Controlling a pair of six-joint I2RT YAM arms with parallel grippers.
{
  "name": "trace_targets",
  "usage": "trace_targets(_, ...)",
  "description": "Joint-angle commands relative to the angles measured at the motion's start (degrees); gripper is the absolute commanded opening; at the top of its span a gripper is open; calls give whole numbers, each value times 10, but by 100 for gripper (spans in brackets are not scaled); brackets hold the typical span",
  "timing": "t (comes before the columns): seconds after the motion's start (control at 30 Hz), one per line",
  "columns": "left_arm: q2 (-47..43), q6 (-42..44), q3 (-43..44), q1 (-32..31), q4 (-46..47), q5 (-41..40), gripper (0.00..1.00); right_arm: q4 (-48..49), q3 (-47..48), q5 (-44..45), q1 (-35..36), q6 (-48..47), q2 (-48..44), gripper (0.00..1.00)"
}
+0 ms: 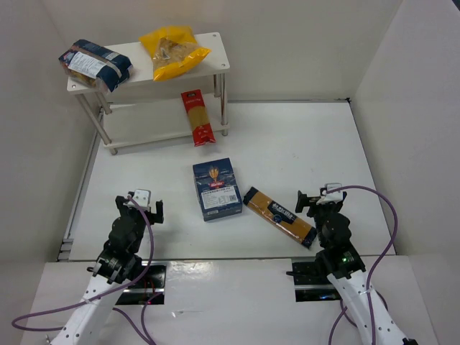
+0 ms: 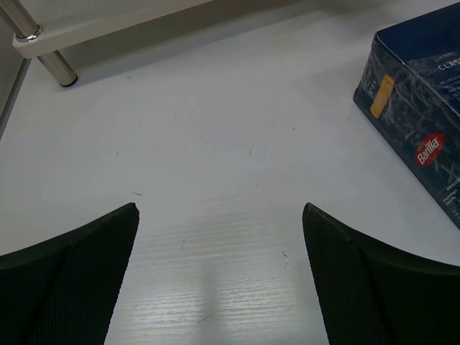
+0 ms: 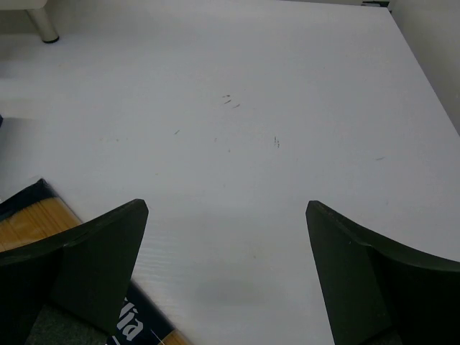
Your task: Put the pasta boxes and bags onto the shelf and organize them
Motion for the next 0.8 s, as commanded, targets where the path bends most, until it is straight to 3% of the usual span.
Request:
trace_targets(0.0,-80,-9,-20,-2,23,-7,100,29,-29,7,-3,6,-47,100)
trace_targets(0.27,-80,-9,-20,-2,23,-7,100,29,-29,1,-3,0,-47,100)
trace_targets(0.43,-80,-9,-20,-2,23,-7,100,34,35,-76,-3,-66,-47,100)
trace_targets(0.57,-80,-9,-20,-2,23,-7,100,107,87,8,-37,-30,-47,100)
trace_targets(0.77,-80,-9,-20,-2,23,-7,100,108,156,-124,-55,-195,-47,100)
